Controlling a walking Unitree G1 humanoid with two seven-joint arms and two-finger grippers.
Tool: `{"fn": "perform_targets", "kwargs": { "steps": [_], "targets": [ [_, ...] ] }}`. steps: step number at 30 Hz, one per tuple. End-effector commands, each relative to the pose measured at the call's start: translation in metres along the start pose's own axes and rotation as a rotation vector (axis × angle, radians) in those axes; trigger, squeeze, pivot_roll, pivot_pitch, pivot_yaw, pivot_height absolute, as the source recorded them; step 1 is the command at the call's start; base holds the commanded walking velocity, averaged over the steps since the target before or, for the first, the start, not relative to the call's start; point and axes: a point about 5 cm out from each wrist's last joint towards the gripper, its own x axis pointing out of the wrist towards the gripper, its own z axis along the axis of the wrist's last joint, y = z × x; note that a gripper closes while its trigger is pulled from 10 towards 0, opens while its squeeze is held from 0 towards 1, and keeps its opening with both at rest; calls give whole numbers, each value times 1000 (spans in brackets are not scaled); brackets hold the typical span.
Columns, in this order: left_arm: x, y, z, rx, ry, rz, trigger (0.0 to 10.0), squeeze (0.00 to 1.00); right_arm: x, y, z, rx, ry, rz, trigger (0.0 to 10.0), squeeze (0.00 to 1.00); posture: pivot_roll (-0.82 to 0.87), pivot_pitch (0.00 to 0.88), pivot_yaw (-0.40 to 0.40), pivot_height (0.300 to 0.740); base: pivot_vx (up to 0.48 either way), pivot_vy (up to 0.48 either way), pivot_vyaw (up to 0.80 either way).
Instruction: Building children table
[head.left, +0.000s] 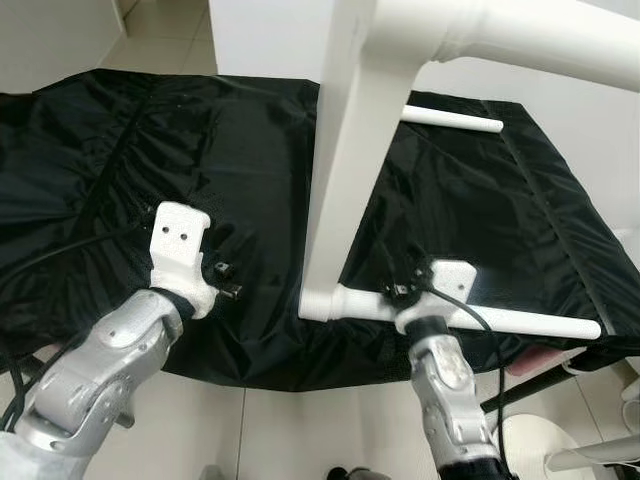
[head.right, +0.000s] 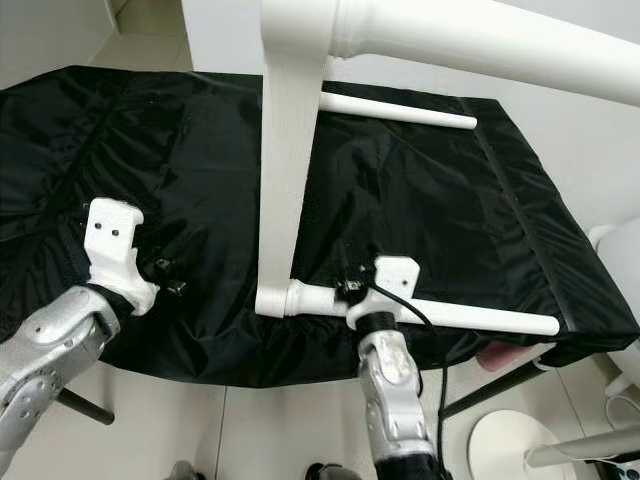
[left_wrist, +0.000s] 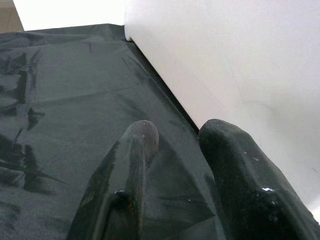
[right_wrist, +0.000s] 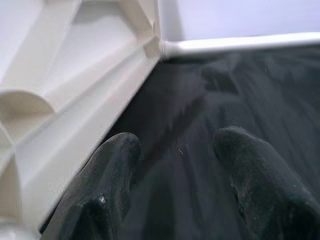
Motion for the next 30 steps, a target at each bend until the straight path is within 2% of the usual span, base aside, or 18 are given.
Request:
{"fn": "perform_targets", "kwargs": {
  "steps": [1,5,11,13,15,19,30],
  "targets": [
    [-3,-19,-2,5,20,-394,10000,0,-7,5,-1,26,40,71,10000,0,75,132,-41,740,0,0,0],
    [-2,-19,-2,8,21,-400,10000,0,-12,16,-4,54,93,175,10000,0,73,127,-41,740,0,0,0],
    [-2,-19,-1,9,21,-409,10000,0,-14,22,-5,65,114,230,10000,0,77,125,-44,740,0,0,0],
    [-4,-18,-2,0,24,-413,10000,0,-16,40,-10,65,149,373,10000,0,90,118,-52,740,0,0,0],
    [-6,-16,-1,-1,26,-412,10000,0,-16,50,-13,70,170,450,10000,0,95,119,-59,740,0,0,0],
    [-7,-16,-1,0,26,-410,10000,0,-15,51,-13,72,175,461,10000,0,95,119,-59,740,0,0,0],
    [-9,-5,1,35,35,-381,10000,0,11,68,-17,72,183,540,10000,0,111,115,-68,740,0,0,0]
  ]
}}
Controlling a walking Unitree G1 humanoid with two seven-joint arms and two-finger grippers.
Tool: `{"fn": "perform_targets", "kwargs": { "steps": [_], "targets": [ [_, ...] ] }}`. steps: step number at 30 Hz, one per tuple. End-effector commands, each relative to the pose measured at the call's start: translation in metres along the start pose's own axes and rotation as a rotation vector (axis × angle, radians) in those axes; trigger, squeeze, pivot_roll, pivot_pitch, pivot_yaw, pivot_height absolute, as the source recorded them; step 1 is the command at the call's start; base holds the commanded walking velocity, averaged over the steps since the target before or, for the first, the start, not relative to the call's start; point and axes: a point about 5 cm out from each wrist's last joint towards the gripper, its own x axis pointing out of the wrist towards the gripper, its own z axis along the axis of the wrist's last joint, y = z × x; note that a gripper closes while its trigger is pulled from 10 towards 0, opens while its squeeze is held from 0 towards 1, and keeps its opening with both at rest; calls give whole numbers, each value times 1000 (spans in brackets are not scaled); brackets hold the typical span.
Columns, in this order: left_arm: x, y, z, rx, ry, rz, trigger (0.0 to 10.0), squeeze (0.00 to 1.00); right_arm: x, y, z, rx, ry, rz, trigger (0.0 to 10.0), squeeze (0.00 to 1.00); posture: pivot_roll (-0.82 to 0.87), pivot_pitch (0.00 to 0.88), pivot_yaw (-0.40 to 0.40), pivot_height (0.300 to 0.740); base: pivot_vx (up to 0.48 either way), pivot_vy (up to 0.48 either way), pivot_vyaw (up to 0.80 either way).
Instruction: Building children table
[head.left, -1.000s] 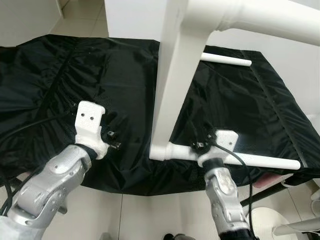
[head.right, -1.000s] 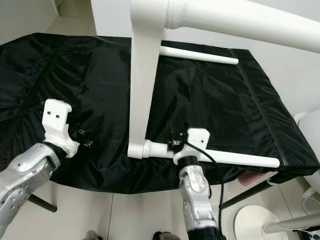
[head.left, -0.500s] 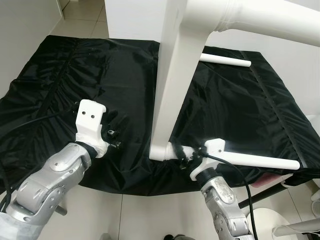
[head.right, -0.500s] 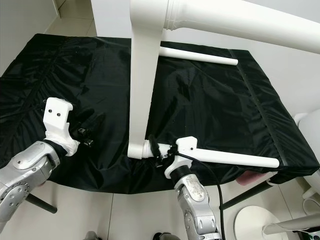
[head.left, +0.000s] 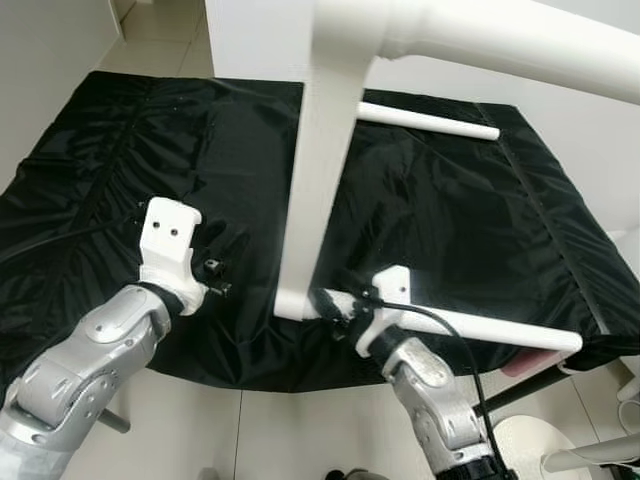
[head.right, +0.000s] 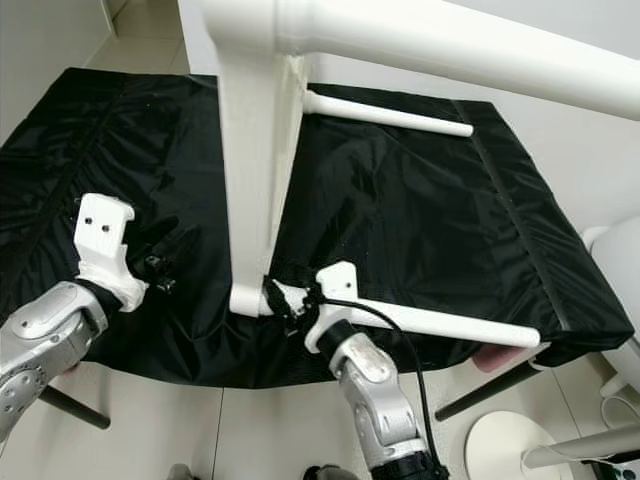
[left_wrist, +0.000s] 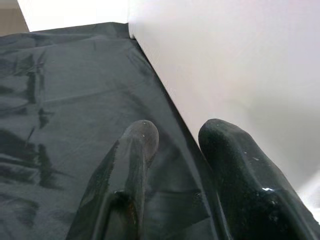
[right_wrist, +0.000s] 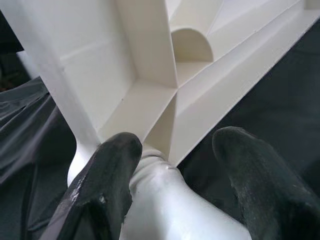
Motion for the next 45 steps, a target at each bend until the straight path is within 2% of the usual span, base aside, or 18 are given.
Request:
{"fn": "perform_targets", "kwargs": {
  "steps": [1,2,6,7,14,17,22,23,25,26,31,35,38,45],
  "targets": [
    [-5,-15,0,9,-3,-374,10000,0,4,4,-4,0,12,25,10000,0,111,115,-68,740,0,0,0],
    [-5,-12,0,20,2,-367,10000,0,10,6,-5,0,10,30,10000,0,109,113,-66,740,0,0,0],
    [-9,-6,0,41,21,-372,10000,0,19,10,-6,6,4,32,10000,0,112,117,-69,740,0,0,0],
    [-14,-3,-1,60,43,-389,10000,0,19,10,-6,10,0,29,10000,0,114,119,-72,740,0,0,0],
    [-24,-1,-3,89,87,-423,10000,0,13,7,-4,12,-8,19,10000,0,112,122,-74,740,0,0,0],
    [-32,-14,-5,83,107,-461,10000,0,-1,-1,-3,2,-7,-8,10000,0,108,128,-82,740,0,0,0],
    [-32,-28,-7,52,98,-459,10000,0,-7,-8,-1,-4,-13,-45,10000,0,107,133,-91,740,0,0,0],
    [-30,-34,-8,36,95,-450,10000,153,-10,-12,-1,-4,-14,-62,10000,0,108,134,-93,740,0,0,0],
    [-30,-37,-8,27,93,-444,10000,153,-11,-14,-2,-4,-15,-73,10000,0,108,134,-93,740,0,0,0],
    [-29,-40,-7,3,80,-438,10000,1000,-13,-16,-2,-8,-12,-80,10000,0,114,135,-102,740,0,0,0],
    [-30,-49,0,-48,43,-449,10000,1000,-22,-26,-3,-21,2,-118,10000,0,116,131,-110,740,0,0,0],
    [-34,-53,0,-59,45,-464,10000,1000,-29,-31,-5,-24,17,-139,10000,0,116,130,-115,740,0,0,0],
    [-34,-53,0,-58,45,-465,10000,1000,-29,-31,-5,-24,18,-141,10000,0,116,130,-115,740,0,0,0],
    [-29,-59,8,-125,-19,-461,10000,1000,-30,-31,-5,-25,24,-140,10000,0,123,115,-120,740,0,0,0]
  ]
}}
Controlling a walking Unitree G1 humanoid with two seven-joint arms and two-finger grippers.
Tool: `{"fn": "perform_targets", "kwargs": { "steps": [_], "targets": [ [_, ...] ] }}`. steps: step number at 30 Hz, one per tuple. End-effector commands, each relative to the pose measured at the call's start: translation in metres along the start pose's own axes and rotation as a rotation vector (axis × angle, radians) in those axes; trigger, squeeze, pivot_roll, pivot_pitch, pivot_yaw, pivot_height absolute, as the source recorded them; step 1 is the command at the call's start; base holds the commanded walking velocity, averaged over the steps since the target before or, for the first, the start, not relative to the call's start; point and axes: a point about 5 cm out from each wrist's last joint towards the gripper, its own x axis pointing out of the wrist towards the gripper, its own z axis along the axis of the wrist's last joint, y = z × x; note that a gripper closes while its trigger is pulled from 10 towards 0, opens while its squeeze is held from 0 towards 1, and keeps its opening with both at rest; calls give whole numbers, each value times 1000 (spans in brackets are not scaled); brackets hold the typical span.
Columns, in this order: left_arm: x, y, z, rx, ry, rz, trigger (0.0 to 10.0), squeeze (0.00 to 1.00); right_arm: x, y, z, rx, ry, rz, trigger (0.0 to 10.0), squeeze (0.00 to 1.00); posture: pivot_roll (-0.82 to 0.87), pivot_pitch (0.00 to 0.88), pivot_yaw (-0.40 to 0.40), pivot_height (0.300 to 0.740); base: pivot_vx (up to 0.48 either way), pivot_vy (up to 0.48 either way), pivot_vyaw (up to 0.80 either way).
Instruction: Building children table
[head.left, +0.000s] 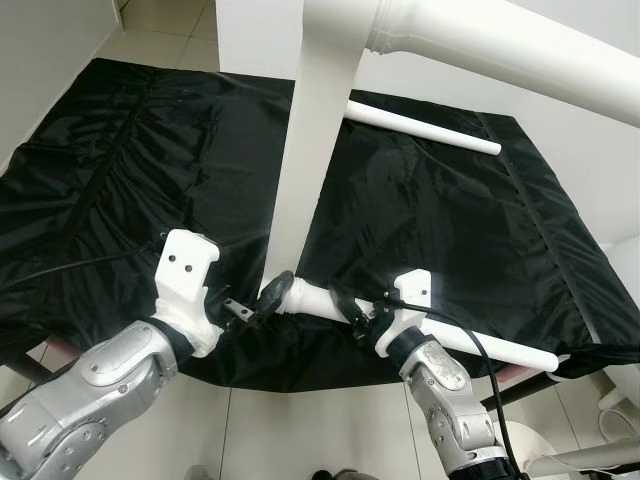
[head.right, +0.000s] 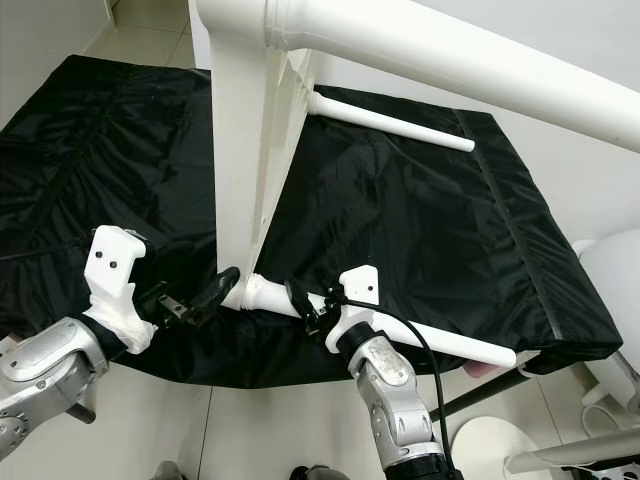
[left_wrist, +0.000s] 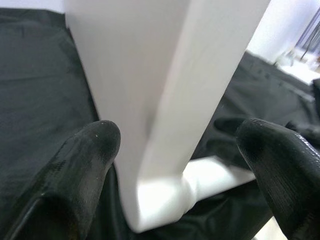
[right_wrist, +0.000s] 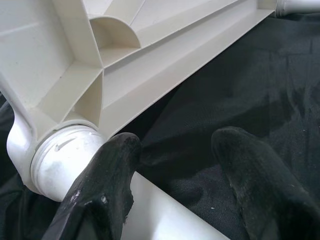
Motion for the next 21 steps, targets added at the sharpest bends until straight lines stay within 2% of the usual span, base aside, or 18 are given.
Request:
{"fn": "perform_targets", "kwargs": {
  "steps": [1,7,10,11,14,16,17,18,21],
  "targets": [
    [1,-18,3,-17,-18,-256,10000,1000,-4,-3,-5,5,27,-13,10000,0,124,111,-120,740,0,0,0],
    [3,-21,2,-32,-24,-266,10000,1000,-5,-2,-6,5,31,-10,10000,0,125,105,-117,740,0,0,0],
    [11,-16,4,7,-39,-201,10000,1000,-5,-5,-6,-2,32,-19,10000,0,124,98,-114,740,0,0,0],
    [14,-14,5,18,-48,-174,10000,0,-4,-5,-7,-3,32,-23,10000,0,125,91,-109,740,0,0,0],
    [18,-13,8,7,-61,-159,10000,0,-4,-7,-6,-4,31,-31,10000,0,125,91,-109,740,0,0,0],
    [26,-7,11,17,-89,-86,10000,0,-4,-9,-6,-4,28,-46,10000,0,124,85,-103,740,0,0,0],
    [26,-7,11,17,-89,-86,10000,0,-4,-9,-6,-4,28,-46,10000,0,124,85,-103,740,0,0,0],
    [30,-1,11,17,-93,-30,10000,0,-4,-9,-7,-5,27,-51,10000,0,125,83,-98,740,0,0,0],
    [32,4,12,24,-97,11,10000,0,-4,-9,-7,-4,27,-56,10000,0,123,84,-93,740,0,0,0]
  ]
}}
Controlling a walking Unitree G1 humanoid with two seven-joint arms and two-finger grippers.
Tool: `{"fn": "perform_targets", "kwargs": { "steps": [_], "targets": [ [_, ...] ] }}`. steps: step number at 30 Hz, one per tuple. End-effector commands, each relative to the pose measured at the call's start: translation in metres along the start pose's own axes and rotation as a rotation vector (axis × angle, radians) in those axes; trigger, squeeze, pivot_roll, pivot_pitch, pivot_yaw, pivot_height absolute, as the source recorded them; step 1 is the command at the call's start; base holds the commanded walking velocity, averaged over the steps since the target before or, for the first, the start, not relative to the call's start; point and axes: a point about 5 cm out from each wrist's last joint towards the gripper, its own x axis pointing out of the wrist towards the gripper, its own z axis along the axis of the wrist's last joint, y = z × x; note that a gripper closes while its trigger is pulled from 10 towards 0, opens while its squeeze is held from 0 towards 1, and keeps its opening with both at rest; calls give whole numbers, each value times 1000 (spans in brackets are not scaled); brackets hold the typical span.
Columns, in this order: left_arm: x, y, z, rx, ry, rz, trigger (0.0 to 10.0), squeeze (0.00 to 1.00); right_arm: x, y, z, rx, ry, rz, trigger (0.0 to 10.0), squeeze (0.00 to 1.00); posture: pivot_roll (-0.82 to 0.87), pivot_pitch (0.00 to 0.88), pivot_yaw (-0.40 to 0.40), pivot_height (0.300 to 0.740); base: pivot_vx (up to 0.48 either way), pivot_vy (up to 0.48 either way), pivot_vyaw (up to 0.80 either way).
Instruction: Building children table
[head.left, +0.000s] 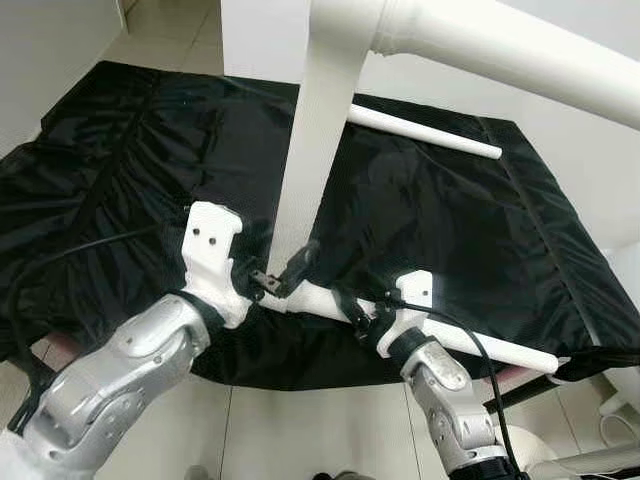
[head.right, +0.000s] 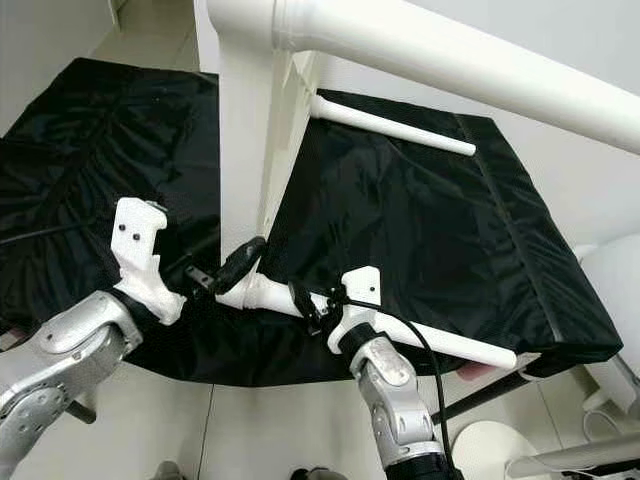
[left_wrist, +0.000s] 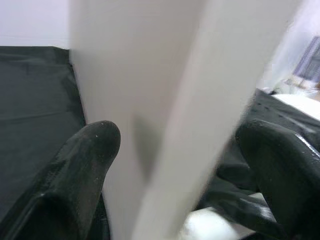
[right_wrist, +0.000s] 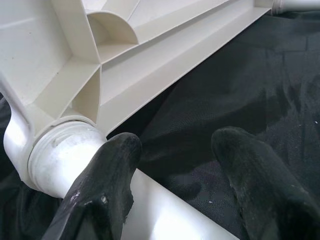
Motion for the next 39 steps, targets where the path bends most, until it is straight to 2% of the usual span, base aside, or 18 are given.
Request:
{"fn": "perform_targets", "kwargs": {
  "steps": [1,8,11,17,20,21,22,24,25,27,29,31,33,35,36,37,38,39],
  "targets": [
    [1,1,0,11,4,-9,10000,0,-4,-5,-3,-7,12,-27,10000,0,123,84,-93,740,0,0,0],
    [10,8,8,3,-33,50,10000,0,-3,-7,-4,3,-7,-63,10000,0,124,81,-75,740,0,0,0],
    [18,4,12,-22,-59,53,10000,0,-2,-8,6,33,-85,-87,10000,0,122,79,-71,740,0,0,0],
    [19,4,13,-22,-63,49,10000,0,-2,-8,10,51,-116,-93,10000,0,120,77,-69,740,0,0,0],
    [22,4,14,-17,-72,43,10000,0,-10,-15,19,248,-216,-186,10000,0,117,82,-57,740,0,0,0],
    [22,4,14,-17,-72,43,10000,0,-10,-15,19,248,-216,-186,10000,0,117,82,-57,740,0,0,0],
    [22,5,14,-17,-72,42,10000,0,-14,-21,22,333,-257,-236,10000,0,115,81,-50,740,0,0,0],
    [22,5,14,-17,-72,42,10000,0,-14,-21,22,333,-257,-236,10000,0,115,81,-50,740,0,0,0],
    [22,7,14,-17,-69,42,10000,0,-20,-35,26,452,-324,-317,10000,0,110,82,-39,740,0,0,0],
    [22,7,14,-18,-69,42,10000,0,-22,-38,27,479,-340,-334,10000,0,110,82,-39,740,0,0,0],
    [25,7,15,-22,-68,33,10000,0,-30,-58,27,592,-400,-413,10000,0,99,87,-22,740,0,0,0],
    [26,6,16,-23,-68,28,10000,0,-35,-69,26,655,-434,-458,10000,0,93,91,-14,740,0,0,0],
    [26,6,16,-23,-68,28,10000,0,-36,-70,26,661,-437,-463,10000,0,93,91,-14,740,0,0,0],
    [27,7,16,-26,-67,25,10000,0,-46,-76,22,788,-485,-444,10000,0,85,97,-3,740,0,0,0],
    [27,7,16,-26,-67,25,10000,0,-46,-76,22,788,-485,-444,10000,0,85,97,-3,740,0,0,0],
    [27,7,16,-28,-66,23,10000,0,-50,-78,21,829,-501,-437,10000,0,85,97,-3,740,0,0,0],
    [28,7,16,-28,-66,21,10000,0,-57,-80,11,925,-521,-445,10000,0,73,113,7,740,0,0,0],
    [28,7,16,-28,-66,21,10000,0,-57,-80,11,925,-521,-445,10000,0,73,113,7,740,0,0,0]
  ]
}}
